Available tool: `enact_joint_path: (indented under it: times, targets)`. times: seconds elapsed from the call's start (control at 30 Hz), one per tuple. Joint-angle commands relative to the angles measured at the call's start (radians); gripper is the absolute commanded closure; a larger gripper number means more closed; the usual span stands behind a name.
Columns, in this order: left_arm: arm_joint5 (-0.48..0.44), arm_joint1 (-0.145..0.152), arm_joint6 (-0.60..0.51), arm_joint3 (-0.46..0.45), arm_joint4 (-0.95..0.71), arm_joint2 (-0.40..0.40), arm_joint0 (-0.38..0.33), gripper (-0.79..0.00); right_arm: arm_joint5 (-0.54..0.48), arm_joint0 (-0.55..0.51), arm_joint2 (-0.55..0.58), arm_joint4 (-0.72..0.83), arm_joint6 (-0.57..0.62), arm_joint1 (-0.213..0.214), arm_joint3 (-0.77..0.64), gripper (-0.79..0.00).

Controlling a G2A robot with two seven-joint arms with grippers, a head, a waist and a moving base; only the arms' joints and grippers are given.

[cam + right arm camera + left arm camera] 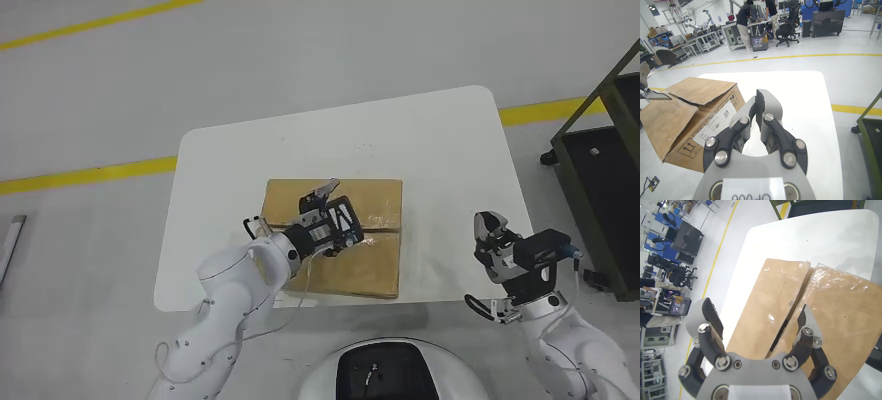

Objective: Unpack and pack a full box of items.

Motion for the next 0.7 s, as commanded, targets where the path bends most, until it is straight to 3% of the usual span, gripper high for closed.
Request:
enact_joint_path:
  times: [0.0, 0.17, 0.43, 0.47, 0.63, 0.67]
  targets:
    - [-0.05, 0.005, 0.0, 0.005, 0.119, 0.011, -0.012, -0.785, 0.003, 0.0, -0.001, -0.001, -0.001, 0.0, 0.0, 0.0]
    - [-0.103, 0.013, 0.027, 0.014, 0.257, 0.042, -0.022, -0.785, 0.008, -0.001, -0.001, -0.001, -0.004, 0.002, 0.003, 0.0]
    - [-0.082, 0.013, 0.044, 0.063, 0.364, 0.062, -0.049, -0.785, 0.015, 0.0, 0.001, 0.005, -0.003, 0.004, -0.002, 0.0]
    - [-0.078, 0.012, 0.052, 0.07, 0.374, 0.064, -0.054, -0.727, 0.016, 0.0, 0.002, 0.005, -0.003, 0.005, -0.002, 0.0]
    - [-0.082, 0.012, 0.082, 0.098, 0.444, 0.09, -0.073, -0.631, 0.019, -0.002, 0.001, 0.007, -0.003, 0.006, -0.002, 0.0]
    - [-0.081, 0.012, 0.094, 0.104, 0.463, 0.096, -0.076, -0.566, 0.02, -0.002, 0.001, 0.009, -0.004, 0.006, -0.002, 0.0]
